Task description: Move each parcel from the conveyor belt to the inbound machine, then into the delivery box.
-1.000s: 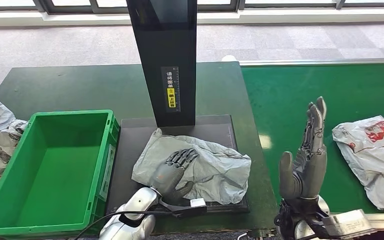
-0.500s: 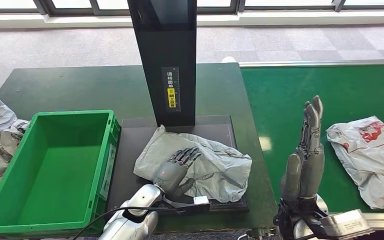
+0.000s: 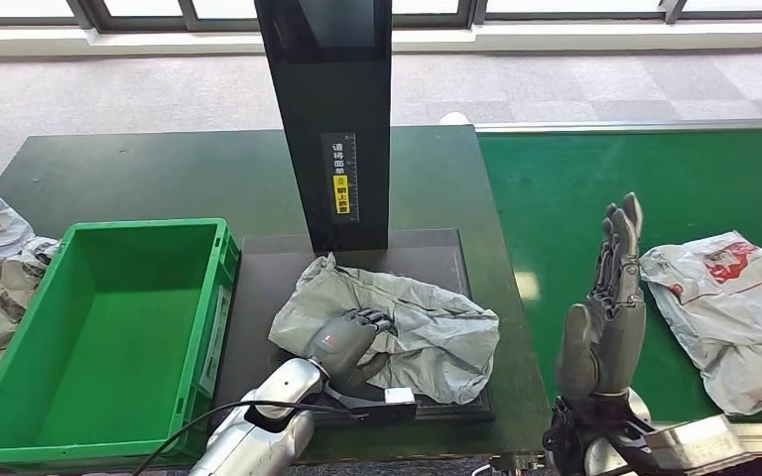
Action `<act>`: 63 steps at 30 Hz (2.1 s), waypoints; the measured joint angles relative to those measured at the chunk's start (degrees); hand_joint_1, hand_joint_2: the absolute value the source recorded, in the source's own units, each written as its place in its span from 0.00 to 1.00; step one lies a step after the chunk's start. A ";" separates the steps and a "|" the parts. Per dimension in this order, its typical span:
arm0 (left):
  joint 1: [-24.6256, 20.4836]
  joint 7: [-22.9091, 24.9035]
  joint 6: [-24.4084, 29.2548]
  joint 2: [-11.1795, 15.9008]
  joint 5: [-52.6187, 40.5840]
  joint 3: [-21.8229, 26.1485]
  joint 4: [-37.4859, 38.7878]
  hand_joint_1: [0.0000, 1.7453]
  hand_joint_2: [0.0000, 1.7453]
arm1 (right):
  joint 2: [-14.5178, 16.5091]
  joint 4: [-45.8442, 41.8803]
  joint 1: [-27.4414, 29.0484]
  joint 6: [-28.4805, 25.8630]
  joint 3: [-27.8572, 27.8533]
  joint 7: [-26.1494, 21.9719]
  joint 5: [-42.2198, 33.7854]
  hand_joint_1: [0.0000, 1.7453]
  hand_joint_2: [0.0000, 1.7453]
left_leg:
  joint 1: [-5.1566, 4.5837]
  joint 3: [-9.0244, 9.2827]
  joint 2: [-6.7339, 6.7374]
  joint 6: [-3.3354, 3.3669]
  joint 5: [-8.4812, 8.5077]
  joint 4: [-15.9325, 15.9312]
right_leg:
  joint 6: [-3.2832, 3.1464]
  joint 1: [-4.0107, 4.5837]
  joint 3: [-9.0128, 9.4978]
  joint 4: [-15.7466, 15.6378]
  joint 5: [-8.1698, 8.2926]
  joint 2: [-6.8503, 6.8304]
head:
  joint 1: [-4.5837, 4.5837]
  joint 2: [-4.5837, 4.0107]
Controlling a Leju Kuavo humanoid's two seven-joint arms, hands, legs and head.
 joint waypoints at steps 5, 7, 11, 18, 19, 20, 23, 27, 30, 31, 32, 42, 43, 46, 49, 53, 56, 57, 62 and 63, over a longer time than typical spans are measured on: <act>0.01 0.08 -1.02 0.05 -0.13 -0.35 -0.43 1.00 1.00 | 0.07 -0.02 0.61 0.60 -0.02 -0.02 -0.23 0.00 1.00 | 0.00 0.00 0.01 -0.01 -0.01 0.00 | 0.00 0.00 -0.01 0.00 -0.01 0.02 | 0.00 0.00; 0.07 0.13 -1.06 0.06 -0.10 -0.39 -0.50 1.00 1.00 | 0.08 -0.02 0.61 0.74 -0.02 -0.02 -0.32 0.00 1.00 | 0.00 0.00 0.01 -0.01 -0.02 0.00 | 0.00 0.01 -0.01 0.00 -0.02 0.02 | 0.00 0.00; 0.33 -0.22 -1.07 0.15 0.10 -0.39 -0.53 1.00 1.00 | 0.10 -0.02 0.60 0.77 -0.07 -0.02 -0.63 0.00 1.00 | 0.01 0.00 0.01 -0.01 -0.02 -0.01 | 0.00 0.01 -0.01 0.00 -0.03 0.02 | 0.00 0.00; 0.18 -0.20 0.79 0.39 0.75 -0.39 0.65 1.00 1.00 | 0.12 -0.07 0.60 0.87 -0.37 -0.02 -0.99 0.00 1.00 | 0.01 0.05 0.01 0.00 -0.02 -0.01 | 0.01 0.01 0.03 0.00 -0.03 0.02 | 0.00 0.00; 0.22 0.13 2.26 0.39 0.54 -0.39 0.71 1.00 1.00 | 0.12 -0.08 0.60 0.84 -0.37 -0.02 -0.96 0.00 1.00 | 0.01 0.05 0.02 0.00 -0.02 -0.01 | 0.01 0.01 0.02 0.00 -0.02 0.02 | 0.00 0.00; 0.30 0.85 4.63 0.39 0.00 -0.39 0.60 1.00 1.00 | 0.13 -0.13 0.63 0.76 -0.37 -0.02 -0.88 0.00 1.00 | 0.01 0.05 0.04 0.00 -0.01 -0.01 | 0.00 0.01 0.01 0.00 -0.02 0.02 | 0.00 0.00; 2.16 4.94 15.86 0.68 -3.12 -0.12 -3.90 1.00 1.00 | 0.38 -0.74 1.18 0.22 -0.37 -0.02 -0.32 0.00 1.00 | 0.01 -0.02 0.10 -0.02 0.00 -0.01 | -0.01 0.01 -0.10 0.01 0.00 0.09 | -0.01 0.00; 6.00 7.86 25.91 1.74 -4.54 0.95 -17.41 1.00 1.00 | 0.79 -1.27 1.68 -0.56 -0.37 -0.02 0.28 0.00 1.00 | 0.02 -0.11 0.07 -0.04 0.01 -0.01 | -0.02 0.02 -0.19 0.03 0.00 0.11 | -0.02 0.00; 8.02 8.89 26.58 2.78 -4.59 1.46 -24.55 1.00 1.00 | 0.92 -1.32 1.69 -0.86 -0.37 -0.02 0.28 0.00 1.00 | 0.02 -0.17 0.08 -0.04 -0.01 -0.01 | -0.03 0.02 -0.24 0.03 -0.02 0.12 | -0.02 0.00; 8.61 9.64 26.59 3.40 -4.59 1.60 -26.91 1.00 1.00 | 0.95 -1.36 1.73 -0.99 -0.37 -0.02 0.17 0.00 1.00 | 0.03 -0.21 0.09 -0.04 -0.01 -0.02 | -0.03 0.03 -0.27 0.03 -0.03 0.12 | -0.02 0.00; 9.15 10.50 26.60 4.24 -4.59 1.83 -29.42 1.00 1.00 | 0.95 -1.39 1.78 -1.09 -0.37 -0.02 0.03 0.00 1.00 | 0.03 -0.24 0.10 -0.04 -0.01 -0.02 | -0.04 0.03 -0.31 0.03 -0.03 0.13 | -0.02 0.00; 17.34 -8.37 26.65 4.43 -4.61 18.39 -56.52 1.00 1.00 | 0.95 -1.41 1.74 1.26 -0.37 0.00 -1.46 0.00 1.00 | 0.07 -0.32 0.10 -0.07 -0.04 -0.05 | -0.07 0.05 -0.39 0.03 -0.07 0.14 | -0.02 0.00; 17.67 -9.52 26.65 3.87 -4.61 19.71 -57.70 1.00 1.00 | 0.95 -1.40 1.66 1.42 -0.37 0.00 -1.47 0.00 1.00 | 0.07 -0.32 0.09 -0.07 -0.04 -0.05 | -0.06 0.05 -0.39 0.03 -0.08 0.14 | -0.02 0.00; 17.86 -10.43 26.65 3.42 -4.61 20.75 -58.54 1.00 1.00 | 0.95 -1.39 1.60 1.54 -0.37 0.00 -1.46 0.00 1.00 | 0.06 -0.32 0.09 -0.06 -0.04 -0.05 | -0.06 0.05 -0.39 0.03 -0.08 0.13 | -0.02 0.00; 17.86 -10.43 26.65 3.42 -4.61 20.75 -58.54 1.00 1.00 | 0.95 -1.39 1.60 1.54 -0.37 0.00 -1.46 0.00 1.00 | 0.06 -0.32 0.09 -0.06 -0.04 -0.05 | -0.06 0.05 -0.39 0.03 -0.08 0.13 | -0.02 0.00; 17.88 -10.58 26.65 3.31 -4.61 20.91 -58.65 1.00 1.00 | 0.95 -1.39 1.60 1.56 -0.37 0.00 -1.46 0.00 1.00 | 0.06 -0.32 0.09 -0.06 -0.04 -0.05 | -0.06 0.05 -0.39 0.02 -0.08 0.13 | -0.02 0.00; 18.07 -11.69 26.65 2.59 -4.61 22.40 -59.70 1.00 1.00 | 0.95 -1.39 1.53 1.76 -0.37 0.00 -1.46 0.00 1.00 | 0.06 -0.32 0.09 -0.06 -0.05 -0.05 | -0.05 0.04 -0.39 0.02 -0.09 0.13 | -0.02 0.00; 18.19 -12.20 26.65 2.18 -4.61 23.26 -60.29 1.00 1.00 | 0.95 -1.39 1.50 1.84 -0.37 0.00 -1.45 0.00 1.00 | 0.06 -0.32 0.09 -0.06 -0.05 -0.05 | -0.04 0.04 -0.39 0.02 -0.09 0.13 | -0.02 0.00; 18.12 -13.83 26.65 -0.65 -4.61 34.14 -64.58 1.00 1.00 | 1.18 -1.21 1.03 2.87 -0.37 0.00 -1.41 0.00 1.00 | 0.07 -0.30 0.10 -0.07 -0.04 -0.05 | -0.05 0.06 -0.39 0.02 -0.09 0.13 | -0.02 0.00; 17.07 -11.56 26.06 1.31 -4.61 38.69 -62.96 1.00 1.00 | 1.23 -1.12 0.95 3.20 -0.38 0.00 -1.44 0.00 1.00 | 0.08 -0.29 0.11 -0.09 -0.04 -0.06 | -0.07 0.07 -0.41 0.03 -0.10 0.15 | -0.02 0.00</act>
